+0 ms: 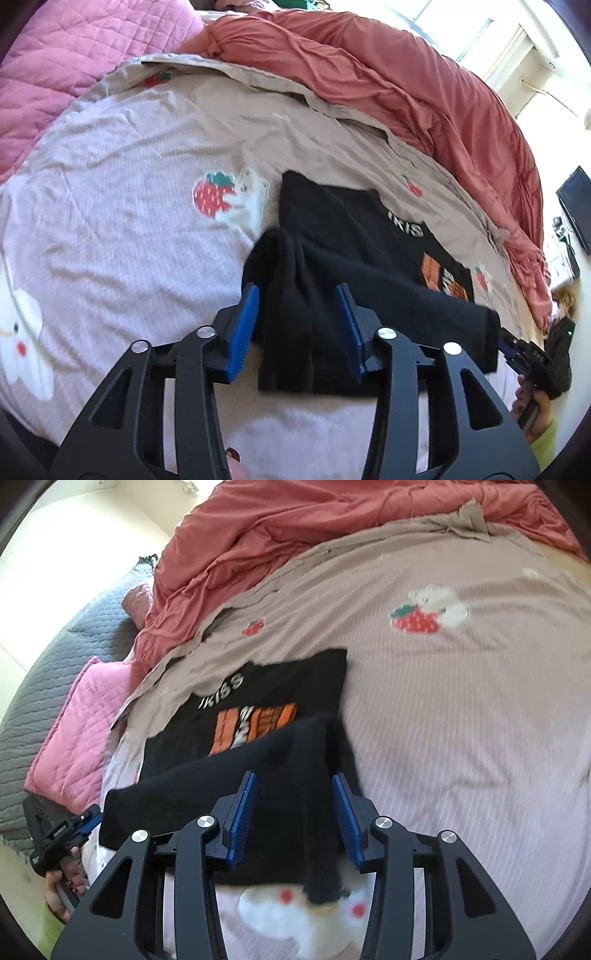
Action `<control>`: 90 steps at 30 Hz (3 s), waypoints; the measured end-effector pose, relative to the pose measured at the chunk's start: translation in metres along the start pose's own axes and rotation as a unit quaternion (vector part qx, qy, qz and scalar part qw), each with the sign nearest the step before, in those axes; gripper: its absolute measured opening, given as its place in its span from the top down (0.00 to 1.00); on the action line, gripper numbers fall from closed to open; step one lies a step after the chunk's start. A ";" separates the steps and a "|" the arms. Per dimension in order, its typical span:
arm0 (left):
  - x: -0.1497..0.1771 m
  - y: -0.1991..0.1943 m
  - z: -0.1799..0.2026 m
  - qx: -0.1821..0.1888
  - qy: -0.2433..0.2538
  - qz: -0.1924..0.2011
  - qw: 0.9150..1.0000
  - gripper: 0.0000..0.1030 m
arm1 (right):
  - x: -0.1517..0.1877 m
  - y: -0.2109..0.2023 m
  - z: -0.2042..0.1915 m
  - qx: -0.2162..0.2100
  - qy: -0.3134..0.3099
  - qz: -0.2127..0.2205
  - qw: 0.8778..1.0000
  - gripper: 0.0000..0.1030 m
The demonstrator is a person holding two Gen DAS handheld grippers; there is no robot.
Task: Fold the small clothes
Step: 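Lift the hem with both tools and fold it over toward the collar, then open both tools to release the folded hem onto the shirt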
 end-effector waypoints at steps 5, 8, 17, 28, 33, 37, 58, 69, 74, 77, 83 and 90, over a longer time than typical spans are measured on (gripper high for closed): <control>0.030 0.006 0.001 0.006 0.015 -0.036 0.999 0.55 | 0.022 0.000 -0.011 0.054 -0.034 -0.020 0.998 0.59; 0.041 0.019 -0.003 0.000 0.005 -0.056 0.998 0.55 | 0.024 0.003 -0.007 0.054 -0.027 -0.025 0.998 0.59; 0.041 0.035 0.007 -0.012 0.008 -0.071 0.997 0.96 | 0.028 0.026 -0.004 0.040 -0.033 -0.070 0.996 0.80; -0.018 0.016 0.024 0.041 -0.010 -0.017 0.999 0.98 | -0.014 0.006 -0.003 -0.059 -0.012 0.015 0.998 0.91; -0.049 0.037 0.024 0.022 -0.013 -0.002 1.000 0.98 | -0.040 0.010 -0.006 -0.064 -0.038 0.047 0.996 0.91; -0.065 0.063 0.022 0.000 -0.014 -0.005 1.000 0.98 | -0.058 0.022 -0.002 -0.059 -0.045 0.063 0.995 0.91; 0.017 0.041 0.059 -0.049 0.110 0.013 0.993 0.75 | -0.022 0.024 -0.064 -0.031 -0.197 0.004 0.980 0.53; 0.027 0.099 0.122 -0.073 0.218 -0.013 0.973 0.68 | 0.014 0.099 -0.084 0.033 -0.269 -0.093 0.958 0.55; 0.005 0.110 0.142 -0.080 0.246 0.007 0.966 0.66 | -0.003 0.098 -0.075 0.042 -0.269 -0.054 0.961 0.55; -0.019 0.119 0.151 -0.086 0.248 0.020 0.965 0.64 | -0.017 0.089 -0.065 0.048 -0.250 -0.027 0.967 0.43; -0.059 0.138 0.153 -0.113 0.215 0.022 0.970 0.62 | -0.047 0.078 -0.042 0.057 -0.206 0.022 0.977 0.40; -0.062 0.106 0.129 -0.085 0.166 0.052 0.981 0.54 | -0.072 0.063 -0.025 0.064 -0.172 0.077 0.980 0.30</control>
Point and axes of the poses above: each gripper's, at about its wrist camera, not at the fingertips, and y roughly the way its jaws point, z to its right, x to its underside, the point moved 2 cm from there along y, roughly the way its jaws point, and after that the axes turned 6 degrees about -x, right-handed, at the moved point
